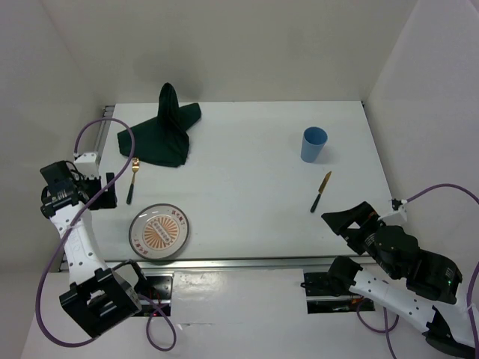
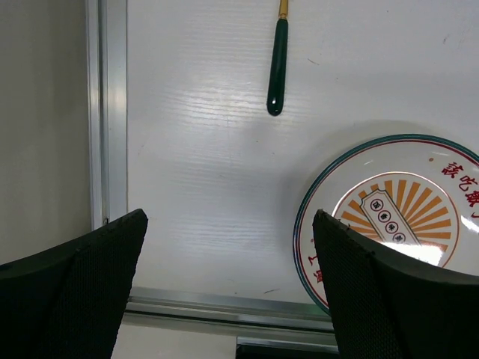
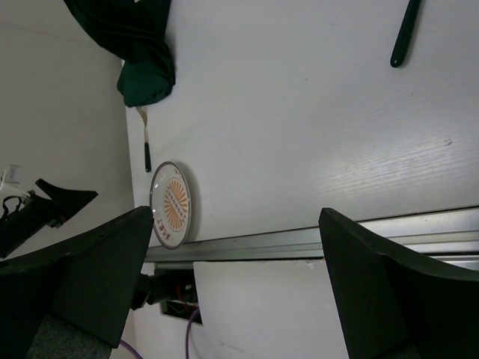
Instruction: Set the dinner table for one person
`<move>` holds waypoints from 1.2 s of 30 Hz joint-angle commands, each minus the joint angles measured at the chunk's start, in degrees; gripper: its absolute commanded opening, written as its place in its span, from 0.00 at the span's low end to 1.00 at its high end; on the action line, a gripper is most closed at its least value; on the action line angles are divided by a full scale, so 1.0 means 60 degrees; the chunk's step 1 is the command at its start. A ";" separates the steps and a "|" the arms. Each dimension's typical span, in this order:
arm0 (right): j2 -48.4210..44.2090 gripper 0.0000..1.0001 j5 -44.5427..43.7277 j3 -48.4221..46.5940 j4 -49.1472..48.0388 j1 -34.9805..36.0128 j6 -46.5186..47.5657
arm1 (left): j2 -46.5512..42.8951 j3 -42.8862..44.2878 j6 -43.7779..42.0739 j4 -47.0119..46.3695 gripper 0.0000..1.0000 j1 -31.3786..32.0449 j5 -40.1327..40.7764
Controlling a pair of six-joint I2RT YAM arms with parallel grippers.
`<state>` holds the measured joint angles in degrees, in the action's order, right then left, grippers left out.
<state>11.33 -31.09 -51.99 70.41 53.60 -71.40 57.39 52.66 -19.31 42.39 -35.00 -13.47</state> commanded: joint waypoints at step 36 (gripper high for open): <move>0.7937 1.00 -0.2627 -0.2921 -0.4721 0.0045 0.6069 | 1.1733 1.3723 0.0861 -0.2682 1.00 0.7854 0.6182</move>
<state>54.72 -46.94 -67.92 46.81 53.60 -38.50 126.87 131.96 -14.72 37.58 10.37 15.03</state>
